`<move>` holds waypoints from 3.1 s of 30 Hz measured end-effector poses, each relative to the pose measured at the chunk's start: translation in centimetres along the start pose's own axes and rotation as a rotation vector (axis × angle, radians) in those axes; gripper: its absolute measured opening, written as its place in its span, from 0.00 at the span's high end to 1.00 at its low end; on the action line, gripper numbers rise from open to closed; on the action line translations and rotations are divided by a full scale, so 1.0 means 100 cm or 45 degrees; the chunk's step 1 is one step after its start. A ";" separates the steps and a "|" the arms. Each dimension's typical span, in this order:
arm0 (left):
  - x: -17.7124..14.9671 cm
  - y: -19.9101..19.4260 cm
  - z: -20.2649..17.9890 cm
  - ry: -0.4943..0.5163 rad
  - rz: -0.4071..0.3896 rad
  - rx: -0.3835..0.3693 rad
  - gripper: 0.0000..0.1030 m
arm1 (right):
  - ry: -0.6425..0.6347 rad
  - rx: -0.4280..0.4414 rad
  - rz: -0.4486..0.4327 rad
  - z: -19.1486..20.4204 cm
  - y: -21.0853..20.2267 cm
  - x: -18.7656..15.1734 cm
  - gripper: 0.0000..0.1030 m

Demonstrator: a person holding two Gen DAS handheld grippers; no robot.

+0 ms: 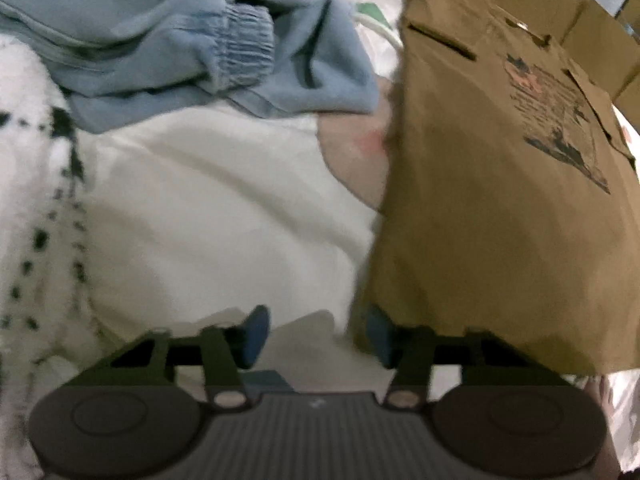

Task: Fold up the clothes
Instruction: 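Pinch the T-shirt hem with the right gripper while the left gripper pinches the hem beside it, then lift the gripped hem and fold it up toward the collar with both grippers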

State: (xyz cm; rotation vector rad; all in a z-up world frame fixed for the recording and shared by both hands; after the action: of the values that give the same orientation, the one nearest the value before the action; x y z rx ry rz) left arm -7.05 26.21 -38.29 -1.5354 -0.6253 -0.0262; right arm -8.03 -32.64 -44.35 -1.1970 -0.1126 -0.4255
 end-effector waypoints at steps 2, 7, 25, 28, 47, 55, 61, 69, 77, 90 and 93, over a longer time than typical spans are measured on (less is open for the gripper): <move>-0.001 -0.001 -0.004 0.021 -0.021 -0.024 0.55 | 0.004 -0.004 0.001 0.001 0.002 0.000 0.99; -0.001 -0.002 -0.007 0.001 -0.063 -0.046 0.55 | 0.009 -0.011 0.005 0.001 0.004 0.000 0.99; -0.007 0.043 -0.026 0.118 0.039 -0.014 0.76 | -0.008 -0.057 0.036 0.008 0.014 0.001 0.96; -0.010 0.045 -0.038 0.199 0.024 0.046 0.76 | -0.014 -0.068 0.031 0.010 0.017 0.000 0.96; -0.013 0.044 -0.037 0.064 0.069 0.008 0.91 | -0.021 -0.102 0.047 0.020 0.022 -0.005 0.97; -0.003 0.026 -0.031 0.076 0.095 -0.021 0.96 | -0.005 -0.097 0.058 0.022 0.014 0.001 0.99; 0.005 -0.010 -0.036 0.066 0.051 -0.059 0.96 | 0.007 -0.082 0.012 0.025 -0.014 0.007 0.99; 0.016 -0.060 -0.034 0.047 -0.017 -0.104 0.97 | -0.025 -0.049 -0.078 0.036 -0.058 0.023 0.99; 0.016 -0.085 -0.038 0.026 -0.034 -0.133 0.97 | -0.041 -0.042 -0.139 0.044 -0.090 0.039 1.00; -0.034 -0.112 -0.027 -0.048 0.015 -0.189 0.97 | -0.002 -0.055 -0.145 0.027 -0.123 0.009 1.00; -0.049 -0.118 -0.025 -0.069 0.027 -0.193 0.97 | 0.007 -0.058 -0.138 0.024 -0.126 -0.001 1.00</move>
State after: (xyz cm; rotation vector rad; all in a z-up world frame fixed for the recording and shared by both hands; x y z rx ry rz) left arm -14.91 21.33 -29.21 -1.6935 -0.6621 -0.0167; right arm -12.54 -34.21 -32.44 -1.2380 -0.1642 -0.5289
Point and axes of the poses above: each gripper's, at about its wrist camera, not at the fingertips, and y roughly the way its jaws point, z to its left, x to its top, the point moved 2 cm from there along y, roughly the way its jaws point, and after that the axes turned 6 degrees about -z, right-handed, at the moved point
